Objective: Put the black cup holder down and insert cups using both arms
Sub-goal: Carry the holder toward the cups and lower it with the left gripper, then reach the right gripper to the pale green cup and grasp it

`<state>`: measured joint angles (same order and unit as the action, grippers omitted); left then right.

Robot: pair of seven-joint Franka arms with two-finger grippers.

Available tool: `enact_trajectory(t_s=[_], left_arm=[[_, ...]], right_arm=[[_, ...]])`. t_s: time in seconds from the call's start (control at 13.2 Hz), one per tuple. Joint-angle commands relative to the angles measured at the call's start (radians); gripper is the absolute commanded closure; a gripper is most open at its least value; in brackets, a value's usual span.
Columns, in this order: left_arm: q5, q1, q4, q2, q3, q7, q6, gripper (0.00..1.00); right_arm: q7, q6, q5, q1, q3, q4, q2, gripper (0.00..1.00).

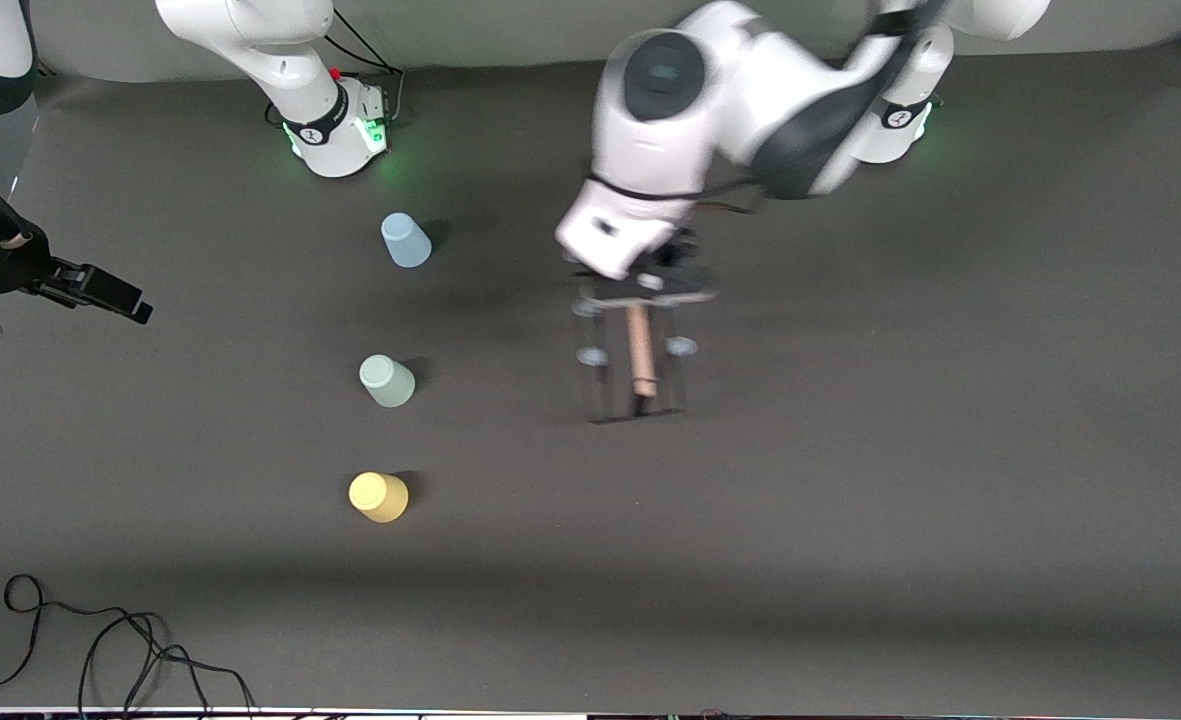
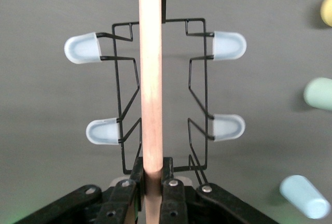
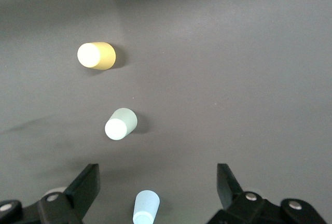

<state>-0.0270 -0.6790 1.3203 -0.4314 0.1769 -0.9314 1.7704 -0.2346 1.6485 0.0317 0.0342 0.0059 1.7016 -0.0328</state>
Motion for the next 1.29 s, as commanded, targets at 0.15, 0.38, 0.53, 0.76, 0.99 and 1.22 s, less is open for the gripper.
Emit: enact_trajectory(t_s=[0.15,0.38,0.53,0.76,0.99,1.22], left_arm=[[0.021,-0.128,-0.141,-0.160,-0.017,-0.110,0.128,1.00],[0.036,-0.143,-0.138,-0.243,-0.019,-0.122,0.250,1.00],[0.065,-0.148,-0.138,-0.283,-0.019,-0.125,0.299,1.00],[0.090,-0.149,-0.136,-0.313,-0.019,-0.129,0.328,1.00],[0.095,-0.149,-0.121,-0.328,-0.020,-0.138,0.368,1.00],[0.090,-0.143,-0.105,-0.331,-0.024,-0.141,0.391,0.72]], right_arm=[[-0.025,-0.013,0.007,-0.005,-0.001,-0.017,0.007,0.00],[-0.032,-0.004,0.011,-0.014,0.002,-0.017,0.008,0.00],[-0.102,-0.003,0.022,-0.043,0.002,-0.020,0.007,0.00],[-0.257,0.020,0.017,-0.144,0.002,-0.007,0.028,0.00],[-0.324,0.114,0.008,-0.212,0.002,0.108,0.028,0.00],[-0.342,0.267,0.007,-0.261,-0.001,0.264,0.027,0.00]])
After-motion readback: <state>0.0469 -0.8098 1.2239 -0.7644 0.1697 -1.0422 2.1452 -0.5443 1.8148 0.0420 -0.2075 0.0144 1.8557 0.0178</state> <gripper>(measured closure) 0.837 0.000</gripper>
